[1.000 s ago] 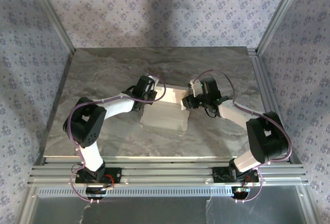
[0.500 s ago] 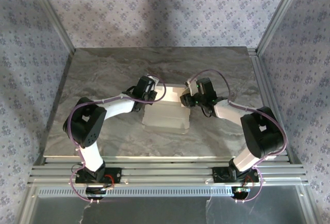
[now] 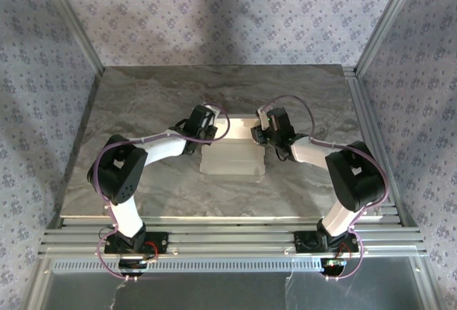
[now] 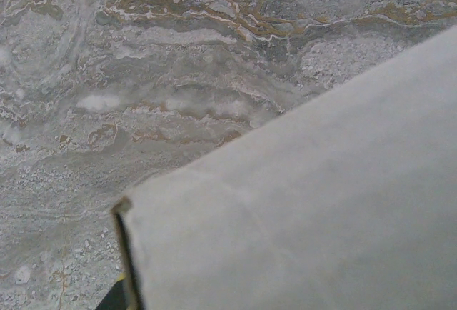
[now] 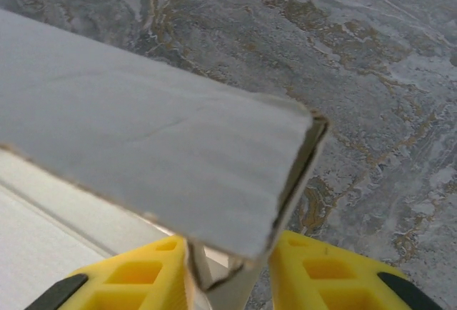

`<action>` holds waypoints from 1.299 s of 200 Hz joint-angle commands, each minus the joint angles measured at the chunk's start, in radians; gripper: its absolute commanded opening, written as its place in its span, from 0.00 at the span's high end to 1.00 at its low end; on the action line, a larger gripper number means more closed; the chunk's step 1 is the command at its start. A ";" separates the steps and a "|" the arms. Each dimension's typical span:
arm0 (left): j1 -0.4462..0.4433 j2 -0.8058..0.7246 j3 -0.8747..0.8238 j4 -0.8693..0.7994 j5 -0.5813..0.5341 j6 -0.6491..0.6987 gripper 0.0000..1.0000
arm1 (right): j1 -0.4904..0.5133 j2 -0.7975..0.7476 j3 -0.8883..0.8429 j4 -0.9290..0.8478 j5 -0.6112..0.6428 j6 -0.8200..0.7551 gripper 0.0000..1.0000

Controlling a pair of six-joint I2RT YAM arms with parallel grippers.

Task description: Fold the paper box

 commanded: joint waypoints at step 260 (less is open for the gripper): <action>-0.043 0.082 0.058 -0.227 -0.076 -0.154 1.00 | 0.182 0.218 0.300 -0.411 0.734 0.292 1.00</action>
